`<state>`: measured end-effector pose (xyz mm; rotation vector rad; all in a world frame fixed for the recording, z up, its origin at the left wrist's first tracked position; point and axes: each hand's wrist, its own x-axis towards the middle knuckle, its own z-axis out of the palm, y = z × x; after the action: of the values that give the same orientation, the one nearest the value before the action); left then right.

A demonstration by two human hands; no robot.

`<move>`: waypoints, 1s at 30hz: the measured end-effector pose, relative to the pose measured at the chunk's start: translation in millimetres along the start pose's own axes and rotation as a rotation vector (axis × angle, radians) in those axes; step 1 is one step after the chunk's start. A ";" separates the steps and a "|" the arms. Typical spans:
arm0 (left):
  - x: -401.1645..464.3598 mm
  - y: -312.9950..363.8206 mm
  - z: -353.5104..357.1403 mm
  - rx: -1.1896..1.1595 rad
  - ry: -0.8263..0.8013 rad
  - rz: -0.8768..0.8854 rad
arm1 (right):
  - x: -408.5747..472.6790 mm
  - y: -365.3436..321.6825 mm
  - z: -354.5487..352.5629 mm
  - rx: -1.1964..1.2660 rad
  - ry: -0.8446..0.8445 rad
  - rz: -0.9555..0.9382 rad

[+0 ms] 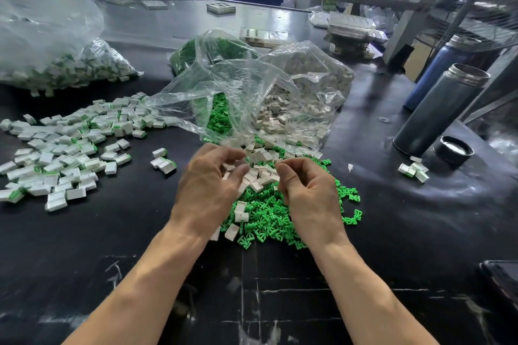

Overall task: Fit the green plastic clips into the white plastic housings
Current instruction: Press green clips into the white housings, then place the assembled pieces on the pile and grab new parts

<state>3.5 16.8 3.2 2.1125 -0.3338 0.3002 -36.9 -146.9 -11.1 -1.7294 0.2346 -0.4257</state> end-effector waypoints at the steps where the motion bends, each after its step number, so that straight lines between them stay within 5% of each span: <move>1: 2.7 -4.9 -4.0 0.055 0.018 -0.011 | 0.8 1.1 -0.8 -0.003 0.003 0.008; 16: 23.6 -46.6 -34.9 0.465 0.242 -0.252 | 3.4 -4.4 -10.6 -0.028 0.074 0.026; 21: 21.3 -37.6 -31.8 0.454 0.205 -0.209 | 4.5 -2.5 -13.0 -0.122 0.122 0.015; 30: 9.7 -15.9 -21.0 0.340 -0.082 -0.288 | 5.8 -18.8 -19.8 -0.704 0.002 -0.166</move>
<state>16.4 41.6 5.1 2.4748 -0.0218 0.1057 -41.2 -163.2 11.2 -2.4505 0.2620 -0.5012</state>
